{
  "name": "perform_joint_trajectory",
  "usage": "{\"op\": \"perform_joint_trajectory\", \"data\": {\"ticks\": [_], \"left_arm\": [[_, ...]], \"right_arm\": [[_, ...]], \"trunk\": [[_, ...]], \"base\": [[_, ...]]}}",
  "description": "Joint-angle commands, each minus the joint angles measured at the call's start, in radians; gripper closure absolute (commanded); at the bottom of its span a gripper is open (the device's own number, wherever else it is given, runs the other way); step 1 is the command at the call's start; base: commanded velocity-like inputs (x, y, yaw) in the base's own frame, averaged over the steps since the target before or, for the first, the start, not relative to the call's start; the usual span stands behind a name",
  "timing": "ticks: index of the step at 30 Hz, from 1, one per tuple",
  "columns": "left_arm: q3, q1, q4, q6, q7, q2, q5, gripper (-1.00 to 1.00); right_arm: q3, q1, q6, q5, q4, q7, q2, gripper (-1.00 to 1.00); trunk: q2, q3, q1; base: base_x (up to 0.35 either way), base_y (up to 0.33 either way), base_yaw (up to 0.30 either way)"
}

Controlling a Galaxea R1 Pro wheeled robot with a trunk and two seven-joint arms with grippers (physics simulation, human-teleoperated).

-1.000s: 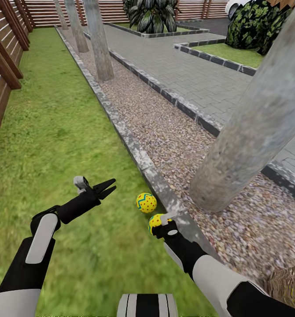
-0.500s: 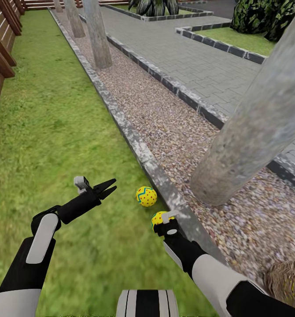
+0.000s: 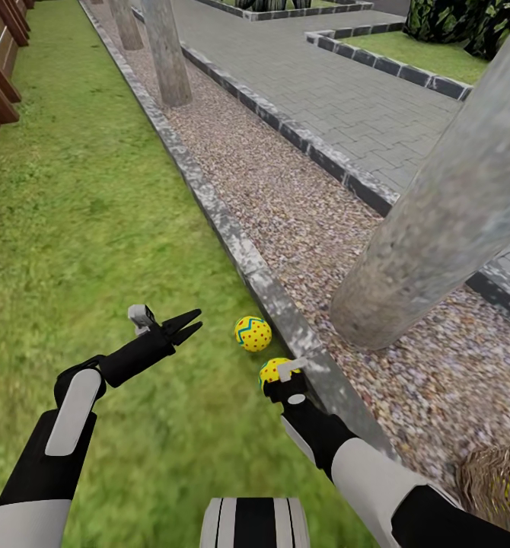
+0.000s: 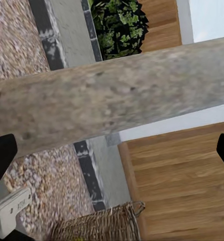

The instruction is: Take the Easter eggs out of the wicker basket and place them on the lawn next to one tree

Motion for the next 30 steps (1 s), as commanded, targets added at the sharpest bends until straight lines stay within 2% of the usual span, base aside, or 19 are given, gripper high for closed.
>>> {"op": "perform_joint_trajectory", "data": {"ticks": [1, 7, 8, 16, 18, 20, 30], "left_arm": [[0.001, -0.001, 0.000, 0.005, -0.003, 0.000, 0.000, -1.00], [0.001, -0.001, 0.000, 0.004, -0.004, 0.000, 0.000, -1.00], [0.001, -0.001, 0.000, 0.004, -0.004, 0.000, 0.000, -1.00], [-0.003, -0.001, 0.002, 0.004, -0.004, -0.001, 0.000, -1.00], [-0.026, -0.001, 0.000, 0.004, -0.004, -0.001, 0.000, -1.00], [-0.034, -0.001, 0.000, 0.004, -0.002, -0.001, 0.000, -1.00], [-0.037, -0.002, 0.000, 0.005, 0.000, -0.001, 0.000, -1.00]], "right_arm": [[0.007, 0.000, 0.004, -0.024, 0.011, -0.005, 0.000, 1.00], [0.007, 0.000, 0.004, -0.024, 0.011, -0.005, 0.000, 1.00], [0.007, 0.000, 0.004, -0.024, 0.011, -0.005, 0.000, -1.00], [0.006, 0.000, 0.004, -0.024, 0.011, -0.005, 0.000, -1.00], [0.006, 0.000, 0.004, -0.024, 0.011, -0.005, 0.000, -1.00], [0.007, 0.000, 0.004, -0.024, 0.011, -0.005, 0.000, -1.00], [0.006, 0.000, 0.004, -0.024, 0.011, -0.005, 0.000, -1.00]], "trunk": [[0.000, -0.001, 0.000], [0.000, -0.005, 0.001], [0.000, -0.005, 0.001], [0.000, -0.005, 0.001], [0.000, 0.003, 0.000], [0.001, 0.011, -0.001], [0.003, 0.050, -0.006]], "base": [[0.000, 0.000, 0.000], [0.000, 0.000, 0.000], [0.000, 0.000, 0.000], [0.000, 0.000, 0.000], [0.000, 0.000, 0.000], [0.000, 0.000, 0.000], [0.000, 0.000, 0.000]]}}
